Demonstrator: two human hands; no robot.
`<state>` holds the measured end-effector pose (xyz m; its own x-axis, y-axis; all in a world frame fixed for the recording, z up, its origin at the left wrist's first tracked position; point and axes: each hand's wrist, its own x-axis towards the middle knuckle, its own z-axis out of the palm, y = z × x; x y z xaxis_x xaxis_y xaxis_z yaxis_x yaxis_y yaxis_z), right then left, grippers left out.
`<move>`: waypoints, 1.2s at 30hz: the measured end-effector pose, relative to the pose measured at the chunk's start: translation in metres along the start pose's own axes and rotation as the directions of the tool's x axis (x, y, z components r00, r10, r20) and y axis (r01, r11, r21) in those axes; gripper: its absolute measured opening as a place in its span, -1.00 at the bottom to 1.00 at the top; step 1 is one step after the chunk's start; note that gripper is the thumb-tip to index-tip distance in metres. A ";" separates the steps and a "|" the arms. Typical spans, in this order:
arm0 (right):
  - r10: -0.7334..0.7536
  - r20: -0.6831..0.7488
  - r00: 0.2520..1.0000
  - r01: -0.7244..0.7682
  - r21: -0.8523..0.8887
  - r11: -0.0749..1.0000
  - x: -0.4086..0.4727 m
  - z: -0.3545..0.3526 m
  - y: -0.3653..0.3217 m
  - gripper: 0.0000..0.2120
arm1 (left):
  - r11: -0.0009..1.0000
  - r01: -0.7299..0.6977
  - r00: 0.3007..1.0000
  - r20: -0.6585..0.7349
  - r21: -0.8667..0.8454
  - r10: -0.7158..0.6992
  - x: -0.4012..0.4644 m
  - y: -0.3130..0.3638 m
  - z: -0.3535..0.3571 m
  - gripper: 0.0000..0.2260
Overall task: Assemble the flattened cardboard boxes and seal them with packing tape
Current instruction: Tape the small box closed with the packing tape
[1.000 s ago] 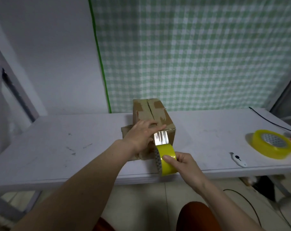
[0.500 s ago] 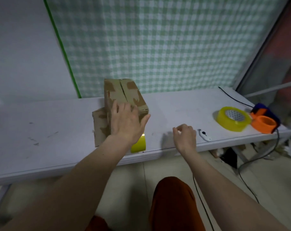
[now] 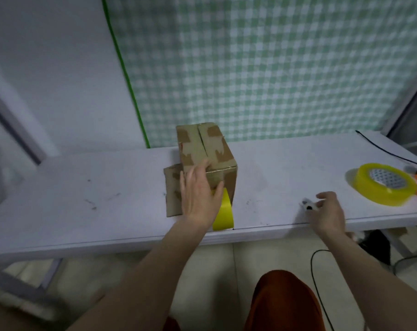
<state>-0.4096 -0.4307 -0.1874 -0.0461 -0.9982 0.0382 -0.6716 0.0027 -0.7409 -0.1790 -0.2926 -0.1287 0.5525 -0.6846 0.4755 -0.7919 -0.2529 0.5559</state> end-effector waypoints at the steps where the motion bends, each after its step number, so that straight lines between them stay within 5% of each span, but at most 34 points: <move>1: 0.004 0.060 0.998 -0.008 0.071 0.997 -0.005 0.001 -0.011 -0.63 | 0.994 0.057 0.997 -0.039 -0.095 -0.061 -0.002 -0.001 0.000 -0.33; 5: -0.301 0.089 0.949 0.271 0.252 0.929 -0.035 0.003 -0.072 -0.86 | 0.889 0.318 0.909 -0.161 -0.330 -0.385 -0.019 0.001 -0.004 -0.06; 7: -0.509 0.046 0.860 0.464 0.346 0.815 -0.053 0.005 -0.101 -0.84 | 0.762 0.467 0.810 -0.127 -0.449 -0.572 -0.025 0.001 -0.007 -0.17; 9: -0.666 0.061 0.744 0.586 0.418 0.694 -0.066 0.011 -0.121 -0.79 | 0.601 0.611 0.725 0.061 -0.515 -0.686 -0.029 0.001 -0.006 -0.36; 12: -0.750 0.103 0.654 0.667 0.390 0.635 -0.074 0.026 -0.132 -0.75 | 0.368 0.730 0.651 0.423 -0.576 -0.631 -0.026 0.005 0.000 -0.43; 18: -0.767 0.088 0.635 0.732 0.248 0.635 -0.075 0.038 -0.133 -0.77 | 0.118 0.773 0.566 0.595 -0.623 -0.571 -0.006 0.007 -0.002 -0.78; 22: -0.760 0.057 0.647 0.741 0.186 0.645 -0.079 0.042 -0.137 -0.86 | 0.095 0.773 0.565 0.611 -0.628 -0.554 -0.004 0.001 -0.003 -0.89; 30: -0.872 0.088 0.482 0.876 -0.018 0.482 -0.076 0.050 -0.135 -0.93 | 0.126 0.773 0.567 0.587 -0.622 -0.578 0.001 -0.008 -0.009 -0.90; 32: -0.833 0.094 0.546 0.838 -0.038 0.545 -0.064 0.044 -0.118 -0.92 | 0.134 0.780 0.567 0.602 -0.611 -0.562 0.001 -0.011 -0.010 -0.91; 36: -0.460 0.127 0.879 0.449 0.107 0.887 -0.042 0.037 -0.083 -0.91 | 0.201 0.774 0.601 0.597 -0.600 -0.532 0.002 -0.015 -0.013 -0.91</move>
<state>-0.3247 -0.3912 -0.1519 0.3628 -0.8859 0.2890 -0.5373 -0.4522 -0.7119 -0.1630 -0.2818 -0.1273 0.5978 -0.6846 -0.4171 0.4251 -0.1704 0.8890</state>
